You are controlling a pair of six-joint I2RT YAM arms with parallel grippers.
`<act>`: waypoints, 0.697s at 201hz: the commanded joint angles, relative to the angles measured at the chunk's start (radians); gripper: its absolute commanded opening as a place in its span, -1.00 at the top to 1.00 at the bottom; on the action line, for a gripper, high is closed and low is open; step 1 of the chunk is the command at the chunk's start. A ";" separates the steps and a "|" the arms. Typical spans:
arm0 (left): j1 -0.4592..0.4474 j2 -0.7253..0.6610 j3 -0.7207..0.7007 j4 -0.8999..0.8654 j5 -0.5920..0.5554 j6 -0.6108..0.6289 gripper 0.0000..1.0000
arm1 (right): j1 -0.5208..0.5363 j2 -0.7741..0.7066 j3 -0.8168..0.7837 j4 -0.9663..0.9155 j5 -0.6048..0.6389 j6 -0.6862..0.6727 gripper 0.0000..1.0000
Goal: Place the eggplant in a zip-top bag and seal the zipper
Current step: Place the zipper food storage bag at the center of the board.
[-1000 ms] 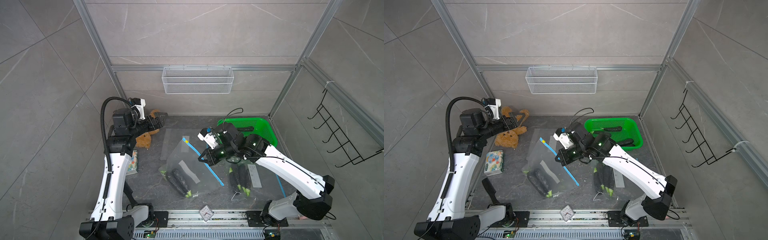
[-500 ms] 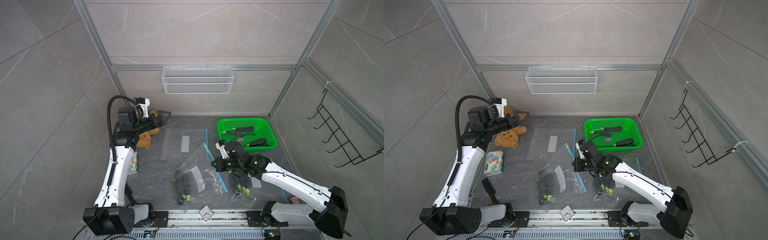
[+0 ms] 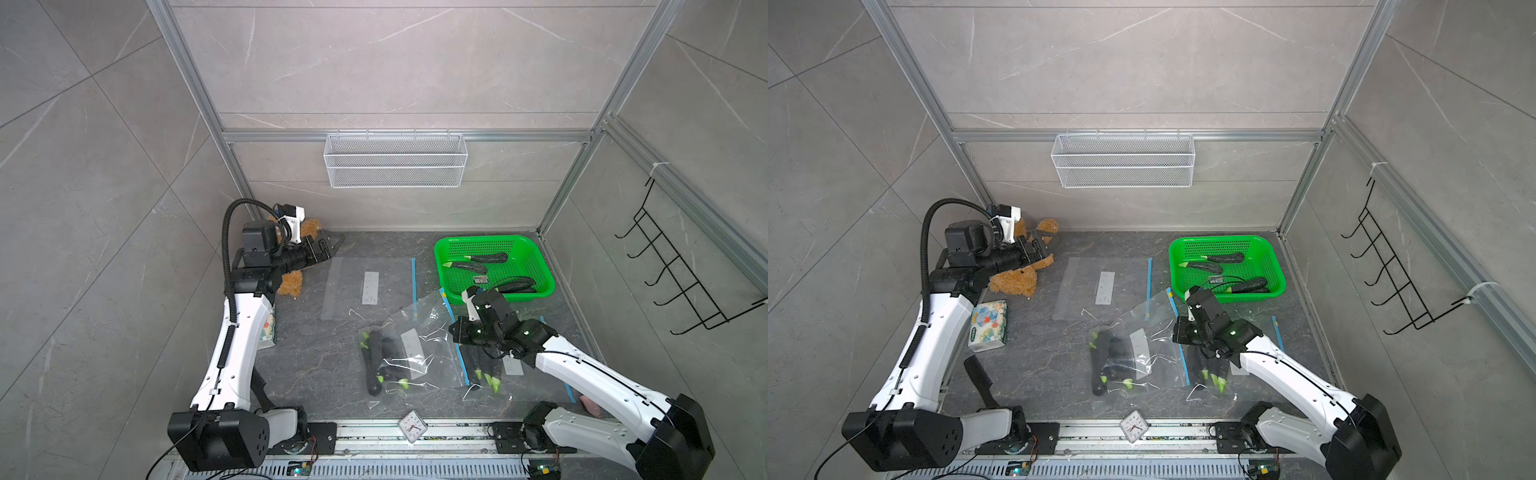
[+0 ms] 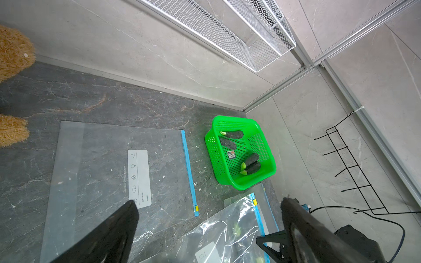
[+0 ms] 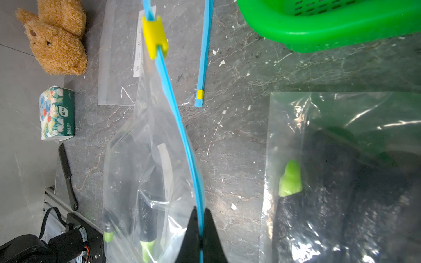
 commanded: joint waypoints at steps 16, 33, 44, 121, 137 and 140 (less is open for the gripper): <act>0.000 -0.034 -0.041 0.020 0.008 0.021 -1.00 | -0.019 -0.063 -0.049 -0.094 0.013 -0.001 1.00; -0.008 -0.038 -0.059 0.022 0.007 0.020 -0.99 | -0.032 -0.086 -0.081 -0.109 0.021 0.002 1.00; -0.014 -0.040 -0.068 0.024 0.003 0.022 -1.00 | -0.049 -0.093 -0.105 -0.113 0.031 -0.003 1.00; -0.124 -0.051 -0.120 -0.004 -0.137 0.038 -0.99 | -0.181 -0.102 -0.109 -0.143 0.076 -0.048 0.26; -0.145 -0.059 -0.141 -0.004 -0.173 0.034 -0.99 | -0.194 -0.121 -0.065 -0.196 0.123 -0.062 0.10; -0.151 -0.060 -0.145 -0.004 -0.182 0.034 -0.99 | -0.196 -0.126 -0.056 -0.204 0.130 -0.065 0.09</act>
